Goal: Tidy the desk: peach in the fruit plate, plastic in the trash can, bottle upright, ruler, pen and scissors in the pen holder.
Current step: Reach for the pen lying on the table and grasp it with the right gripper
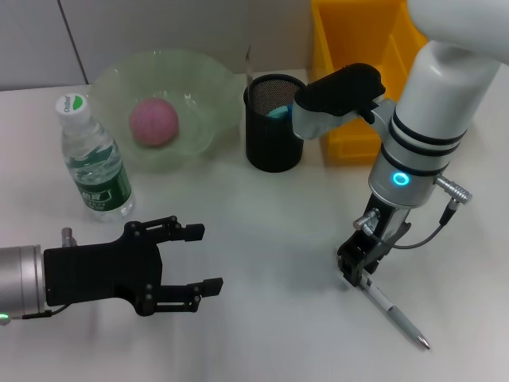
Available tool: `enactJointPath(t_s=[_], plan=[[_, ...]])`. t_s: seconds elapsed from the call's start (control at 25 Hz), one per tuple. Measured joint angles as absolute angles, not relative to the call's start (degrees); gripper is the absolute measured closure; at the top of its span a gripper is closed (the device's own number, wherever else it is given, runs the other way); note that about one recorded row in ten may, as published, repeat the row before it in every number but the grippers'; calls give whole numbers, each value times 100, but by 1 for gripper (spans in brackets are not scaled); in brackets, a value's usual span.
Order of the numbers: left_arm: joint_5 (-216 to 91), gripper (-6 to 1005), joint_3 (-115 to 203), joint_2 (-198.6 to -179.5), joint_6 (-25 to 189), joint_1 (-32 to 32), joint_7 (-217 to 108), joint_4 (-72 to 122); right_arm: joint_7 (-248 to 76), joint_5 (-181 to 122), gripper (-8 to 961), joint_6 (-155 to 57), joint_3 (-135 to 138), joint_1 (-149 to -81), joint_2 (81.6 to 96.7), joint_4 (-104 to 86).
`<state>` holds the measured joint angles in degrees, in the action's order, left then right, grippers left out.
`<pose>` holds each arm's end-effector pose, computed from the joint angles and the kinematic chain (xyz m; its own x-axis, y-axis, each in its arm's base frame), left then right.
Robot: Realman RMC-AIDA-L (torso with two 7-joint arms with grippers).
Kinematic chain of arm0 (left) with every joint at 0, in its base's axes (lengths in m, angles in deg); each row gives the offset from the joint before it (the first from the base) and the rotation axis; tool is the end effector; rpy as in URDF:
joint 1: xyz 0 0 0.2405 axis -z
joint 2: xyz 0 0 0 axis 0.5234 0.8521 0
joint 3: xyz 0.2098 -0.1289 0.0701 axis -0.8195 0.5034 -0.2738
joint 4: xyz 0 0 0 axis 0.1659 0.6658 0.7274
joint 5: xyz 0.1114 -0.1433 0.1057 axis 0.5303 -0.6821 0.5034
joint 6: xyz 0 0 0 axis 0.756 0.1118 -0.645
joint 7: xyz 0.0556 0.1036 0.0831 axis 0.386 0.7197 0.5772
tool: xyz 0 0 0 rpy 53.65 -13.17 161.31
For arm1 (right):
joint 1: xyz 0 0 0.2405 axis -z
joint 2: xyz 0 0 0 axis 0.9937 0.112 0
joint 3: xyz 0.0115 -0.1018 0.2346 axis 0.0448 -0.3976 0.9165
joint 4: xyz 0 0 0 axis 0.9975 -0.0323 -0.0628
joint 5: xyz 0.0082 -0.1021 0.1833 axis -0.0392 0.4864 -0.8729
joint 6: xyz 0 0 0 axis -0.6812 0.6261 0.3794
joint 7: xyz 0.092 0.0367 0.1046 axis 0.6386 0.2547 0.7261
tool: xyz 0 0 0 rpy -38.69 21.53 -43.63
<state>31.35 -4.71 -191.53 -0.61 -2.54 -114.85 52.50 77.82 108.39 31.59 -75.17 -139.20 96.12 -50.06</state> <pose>-0.2606 0.2996 -0.0348 0.8667 0.1403 0.4788 0.2064 -0.9745 -0.0882 0.1735 0.3668 -0.0588 0.3797 -0.8305 0.4076 -0.6764 -0.5498 -0.4901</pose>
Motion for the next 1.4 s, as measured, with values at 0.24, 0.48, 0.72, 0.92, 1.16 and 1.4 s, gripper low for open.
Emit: enactJointPath(t_s=[0.24, 0.48, 0.72, 0.92, 1.16, 1.4], plan=[[3135, 167, -472, -19153, -61, -242, -11485, 5249, 7782, 10839, 663, 3117, -7517, -13916, 9612, -5005], [3135, 167, -474, -19153, -60, -228, -11485, 5250, 7782, 10839, 663, 3087, -7517, -13920, 9612, -4941], [3135, 167, -473, -19153, -61, -221, -11485, 5266, 7775, 10834, 663, 3077, -7517, -13935, 9620, -4917], [3135, 167, -469, -19153, -64, -220, -11477, 5268, 7775, 10831, 664, 3075, -7517, -13938, 9621, -4918], [3135, 167, -464, -19153, -68, -221, -11469, 5268, 7775, 10830, 664, 3022, -7517, -13938, 9621, -4884], [3135, 167, -468, -19153, -64, -214, -11476, 5302, 7760, 10827, 664, 3014, -7517, -13938, 9621, -4874]])
